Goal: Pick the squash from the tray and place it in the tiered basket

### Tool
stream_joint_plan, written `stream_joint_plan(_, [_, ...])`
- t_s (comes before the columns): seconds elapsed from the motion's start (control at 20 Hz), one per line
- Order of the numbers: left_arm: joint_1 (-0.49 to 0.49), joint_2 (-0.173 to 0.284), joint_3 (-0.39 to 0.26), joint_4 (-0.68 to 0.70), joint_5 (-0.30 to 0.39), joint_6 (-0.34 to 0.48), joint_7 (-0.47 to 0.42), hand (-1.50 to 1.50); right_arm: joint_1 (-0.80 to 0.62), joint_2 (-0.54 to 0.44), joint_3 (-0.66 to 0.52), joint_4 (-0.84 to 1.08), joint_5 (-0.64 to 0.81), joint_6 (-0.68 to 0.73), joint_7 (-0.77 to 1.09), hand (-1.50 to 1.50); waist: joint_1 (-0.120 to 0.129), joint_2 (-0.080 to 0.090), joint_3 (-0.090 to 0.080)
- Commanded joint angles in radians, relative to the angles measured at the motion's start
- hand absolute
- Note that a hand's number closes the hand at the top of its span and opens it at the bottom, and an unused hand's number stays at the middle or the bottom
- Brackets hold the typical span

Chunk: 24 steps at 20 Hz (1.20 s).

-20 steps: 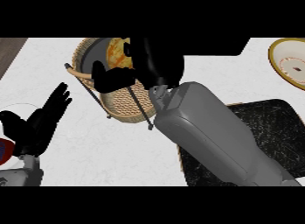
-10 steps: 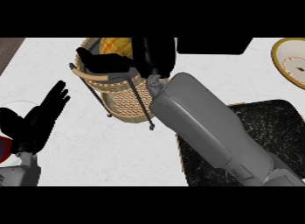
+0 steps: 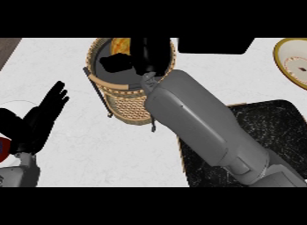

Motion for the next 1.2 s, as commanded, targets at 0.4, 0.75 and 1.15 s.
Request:
stream_joint_plan(0.4, [0.065, -0.036, -0.031, -0.048, -0.041, 0.023, -0.015, 0.0, 0.125, 0.001, -0.212, -0.205, -0.174, -0.208, -0.135, -1.5, -0.023, -0.004, 0.0])
stream_joint_plan(0.75, [0.092, 0.011, 0.036, -0.083, 0.018, -0.02, 0.007, 0.0, 0.216, -0.201, -0.338, -0.416, -0.162, -0.118, -0.031, -1.5, -0.042, -0.012, 0.0])
stream_joint_plan(1.15, [0.078, -0.034, 0.005, -0.084, -0.021, 0.019, 0.02, 0.0, 0.47, -0.417, -0.513, -0.715, -0.318, 0.047, -0.031, -1.5, -0.043, -0.008, 0.0])
